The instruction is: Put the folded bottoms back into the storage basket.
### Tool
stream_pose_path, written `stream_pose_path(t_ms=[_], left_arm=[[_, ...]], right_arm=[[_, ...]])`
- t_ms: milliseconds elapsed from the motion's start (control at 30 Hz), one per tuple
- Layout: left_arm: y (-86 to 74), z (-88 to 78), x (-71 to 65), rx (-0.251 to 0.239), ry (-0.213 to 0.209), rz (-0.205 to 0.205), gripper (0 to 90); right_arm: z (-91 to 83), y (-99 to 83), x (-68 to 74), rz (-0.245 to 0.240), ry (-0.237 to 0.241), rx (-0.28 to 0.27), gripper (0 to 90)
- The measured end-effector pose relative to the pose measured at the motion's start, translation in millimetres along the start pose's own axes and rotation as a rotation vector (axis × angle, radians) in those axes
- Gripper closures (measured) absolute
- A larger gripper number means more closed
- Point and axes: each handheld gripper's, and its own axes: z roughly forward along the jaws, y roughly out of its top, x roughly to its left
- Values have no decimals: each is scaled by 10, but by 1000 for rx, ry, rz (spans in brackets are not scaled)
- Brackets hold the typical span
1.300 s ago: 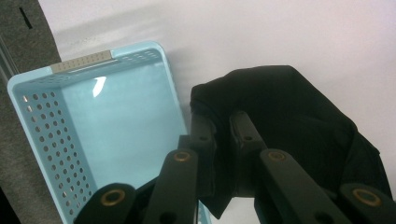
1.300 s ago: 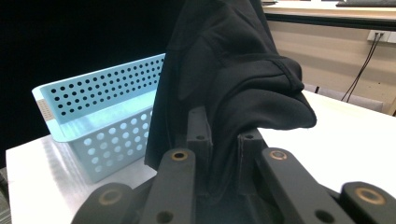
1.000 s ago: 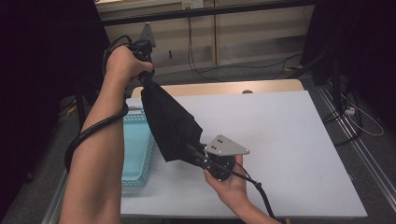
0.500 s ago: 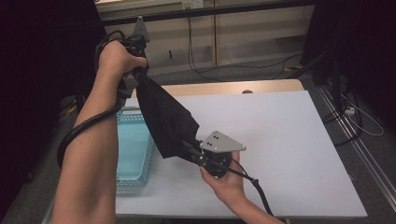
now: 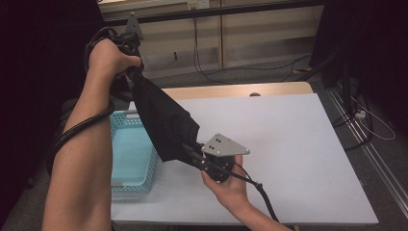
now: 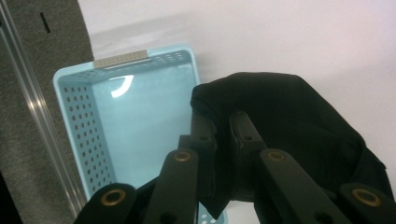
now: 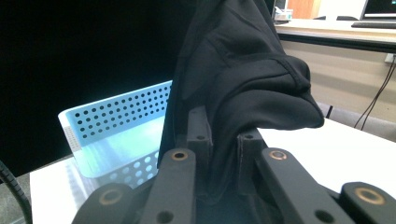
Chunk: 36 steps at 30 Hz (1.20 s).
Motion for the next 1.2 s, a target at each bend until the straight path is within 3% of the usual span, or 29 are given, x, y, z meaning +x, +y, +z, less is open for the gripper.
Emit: stream_pose_path(t_ms=[767,1200], left_arm=[[-145,-146,325,-18,21,-50,824],[-235,-157,457,-25,17,-53,823]], right_arm=[[217,118,166,7,61,-23,806],[343,95,287,7,94,-22,806]])
